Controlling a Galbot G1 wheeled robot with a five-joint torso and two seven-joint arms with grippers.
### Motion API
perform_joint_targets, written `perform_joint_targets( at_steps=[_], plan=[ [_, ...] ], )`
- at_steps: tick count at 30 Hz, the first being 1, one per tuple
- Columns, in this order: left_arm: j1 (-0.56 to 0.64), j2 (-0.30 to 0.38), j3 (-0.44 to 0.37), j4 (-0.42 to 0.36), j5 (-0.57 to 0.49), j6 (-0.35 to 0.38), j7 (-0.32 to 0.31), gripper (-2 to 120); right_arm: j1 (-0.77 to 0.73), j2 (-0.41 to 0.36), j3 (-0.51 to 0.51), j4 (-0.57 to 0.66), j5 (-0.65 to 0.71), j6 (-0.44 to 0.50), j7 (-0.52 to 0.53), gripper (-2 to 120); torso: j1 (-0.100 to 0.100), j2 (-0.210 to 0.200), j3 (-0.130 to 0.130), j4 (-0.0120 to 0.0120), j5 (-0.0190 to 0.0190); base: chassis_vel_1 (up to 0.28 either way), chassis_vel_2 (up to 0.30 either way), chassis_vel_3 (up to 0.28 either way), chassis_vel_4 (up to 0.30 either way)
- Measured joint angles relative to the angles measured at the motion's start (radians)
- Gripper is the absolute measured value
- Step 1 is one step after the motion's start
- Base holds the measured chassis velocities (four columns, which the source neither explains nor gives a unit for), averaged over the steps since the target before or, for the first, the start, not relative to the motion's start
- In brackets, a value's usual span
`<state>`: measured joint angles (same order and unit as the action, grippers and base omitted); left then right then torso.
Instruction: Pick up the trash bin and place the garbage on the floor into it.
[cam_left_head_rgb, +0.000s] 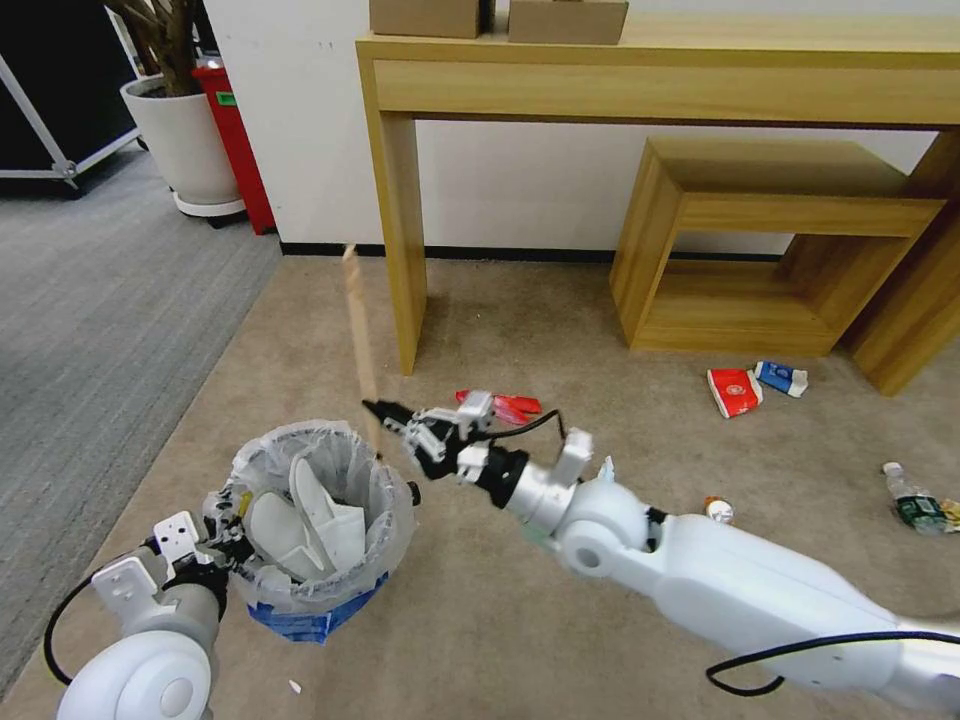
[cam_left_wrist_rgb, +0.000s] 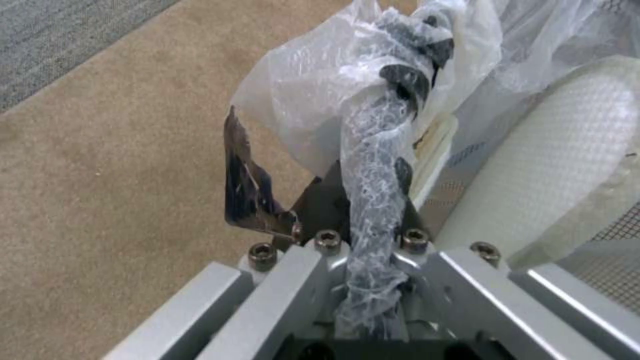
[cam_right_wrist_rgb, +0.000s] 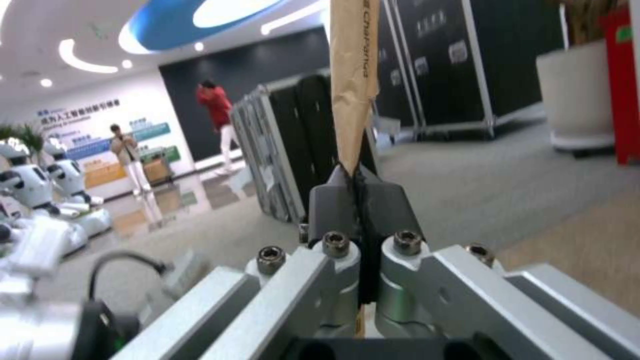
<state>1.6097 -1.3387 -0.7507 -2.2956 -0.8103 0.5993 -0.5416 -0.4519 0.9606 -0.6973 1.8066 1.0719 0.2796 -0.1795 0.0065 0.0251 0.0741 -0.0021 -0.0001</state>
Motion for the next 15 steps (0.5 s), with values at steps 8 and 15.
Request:
perform_joint_targets(
  at_steps=[8, 15],
  plan=[
    [0.003, -0.014, 0.0, -0.009, 0.004, 0.001, 0.001, 0, 0.027, 0.062, -0.076, -0.085, -0.015, 0.011, 0.002, 0, 0.0, 0.0, 0.0, -0.0002, 0.0, 0.0, 0.0, 0.0, 0.0],
    [0.006, -0.02, 0.003, -0.014, 0.01, 0.001, 0.004, 0, 0.05, 0.143, -0.146, -0.169, -0.047, 0.031, -0.002, 0, 0.0, 0.0, 0.0, 0.0, 0.0001, 0.0, 0.0, 0.0, 0.0]
  ],
)
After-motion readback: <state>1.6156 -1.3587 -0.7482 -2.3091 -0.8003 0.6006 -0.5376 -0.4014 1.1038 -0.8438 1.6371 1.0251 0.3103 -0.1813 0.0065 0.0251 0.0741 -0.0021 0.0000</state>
